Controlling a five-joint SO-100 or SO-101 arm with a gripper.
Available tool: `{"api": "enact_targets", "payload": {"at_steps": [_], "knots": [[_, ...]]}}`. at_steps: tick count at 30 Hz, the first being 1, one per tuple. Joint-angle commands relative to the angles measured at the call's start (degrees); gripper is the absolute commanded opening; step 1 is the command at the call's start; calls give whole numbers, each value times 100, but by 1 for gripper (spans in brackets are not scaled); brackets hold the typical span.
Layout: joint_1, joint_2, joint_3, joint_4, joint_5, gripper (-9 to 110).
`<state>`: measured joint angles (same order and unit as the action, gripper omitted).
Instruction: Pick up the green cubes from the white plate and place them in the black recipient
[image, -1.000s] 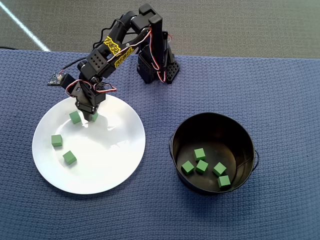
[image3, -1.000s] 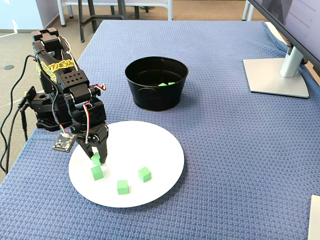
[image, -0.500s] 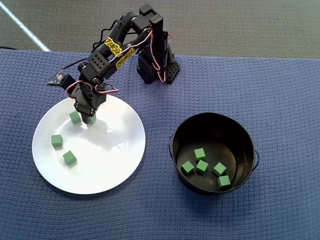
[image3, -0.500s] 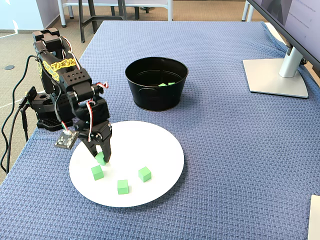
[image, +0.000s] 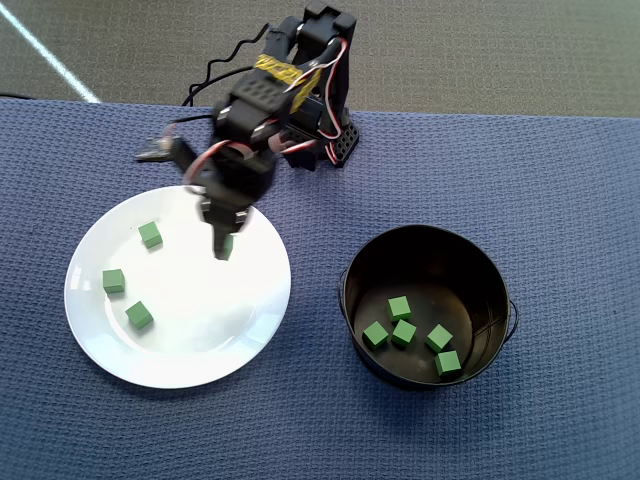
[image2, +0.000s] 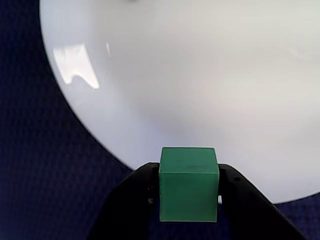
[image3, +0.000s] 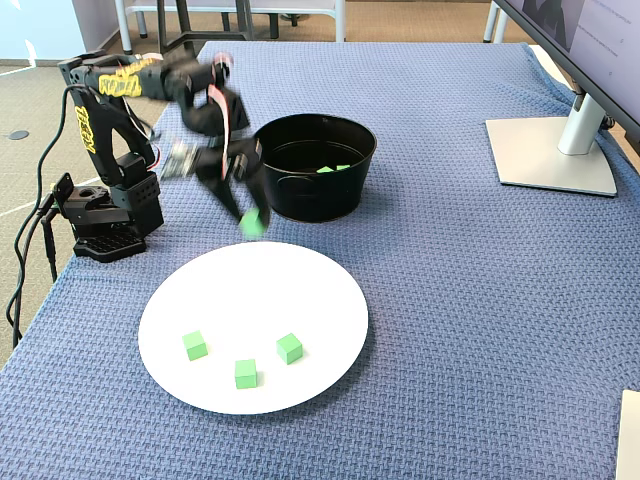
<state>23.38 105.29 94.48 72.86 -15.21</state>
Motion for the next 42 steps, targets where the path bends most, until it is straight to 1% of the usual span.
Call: {"api": "enact_targets", "payload": {"at_steps": [1,6,9,13,17,20,24,25,26,27,31,32,33,35,38,42], "knots": [[-949,861,-352,70,457,0],[-2294,1187,-510,-176,1020,0],[-3032,1063,-387,-712,1187,0],[-3850,404,-229,-1573,1327,0],[-4456,-501,-457,-1854,1582,0],[-4649,-940,-519,-1969,1740,0],[-4702,-1143,-624,-1854,1811,0],[-4693,-1134,-633,-1784,1811,8],[-4676,-1081,-633,-1723,1802,19],[-4641,-1028,-633,-1670,1802,26],[-4491,-844,-729,-1415,1644,33],[-4482,-782,-773,-1336,1485,43],[-4482,-729,-826,-1239,1336,47],[-4438,-519,-809,-1195,1187,47],[-4034,-114,-949,-976,1380,48],[-2777,158,-1679,-220,1916,46]]}}
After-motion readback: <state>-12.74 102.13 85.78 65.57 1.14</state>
